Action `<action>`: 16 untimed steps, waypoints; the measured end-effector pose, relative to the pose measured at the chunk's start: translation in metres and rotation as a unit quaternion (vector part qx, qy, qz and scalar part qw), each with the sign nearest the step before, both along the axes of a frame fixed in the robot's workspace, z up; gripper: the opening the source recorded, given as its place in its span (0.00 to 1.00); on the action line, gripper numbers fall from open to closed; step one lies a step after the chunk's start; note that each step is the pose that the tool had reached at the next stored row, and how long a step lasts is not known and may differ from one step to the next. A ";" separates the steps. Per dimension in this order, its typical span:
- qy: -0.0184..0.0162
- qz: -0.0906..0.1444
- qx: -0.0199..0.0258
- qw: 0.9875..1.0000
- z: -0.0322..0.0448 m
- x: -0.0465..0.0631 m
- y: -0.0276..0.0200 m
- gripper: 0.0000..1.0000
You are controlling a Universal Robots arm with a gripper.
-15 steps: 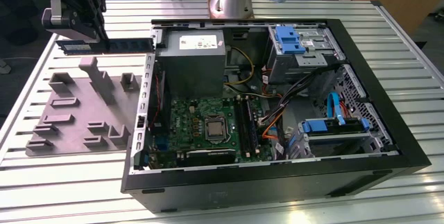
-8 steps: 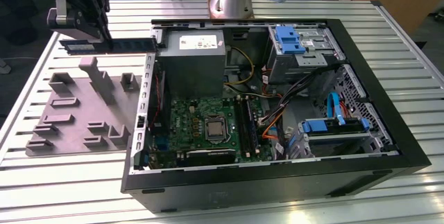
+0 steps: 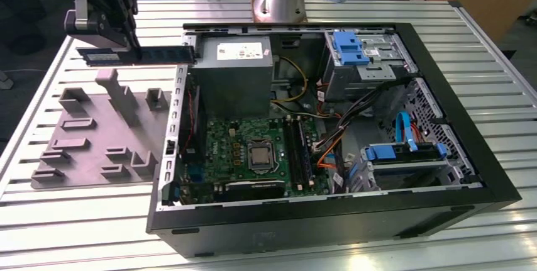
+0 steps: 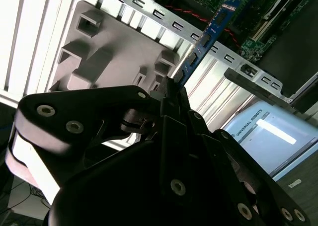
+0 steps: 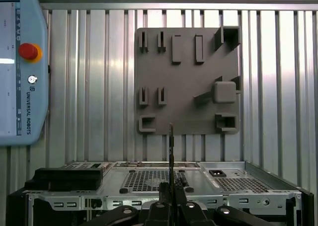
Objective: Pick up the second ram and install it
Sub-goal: 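Pick up the second ram and move it above second insertion slot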
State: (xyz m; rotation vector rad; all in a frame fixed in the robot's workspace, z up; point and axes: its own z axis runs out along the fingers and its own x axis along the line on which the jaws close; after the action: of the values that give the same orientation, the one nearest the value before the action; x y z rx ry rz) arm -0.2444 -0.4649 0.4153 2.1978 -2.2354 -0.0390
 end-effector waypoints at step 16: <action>0.000 0.000 0.000 1.000 0.0000 0.011 0.0000 0.14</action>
State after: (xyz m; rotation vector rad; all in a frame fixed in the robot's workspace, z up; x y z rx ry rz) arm -0.2331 -0.4649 0.4153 2.1979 -2.2354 -0.0391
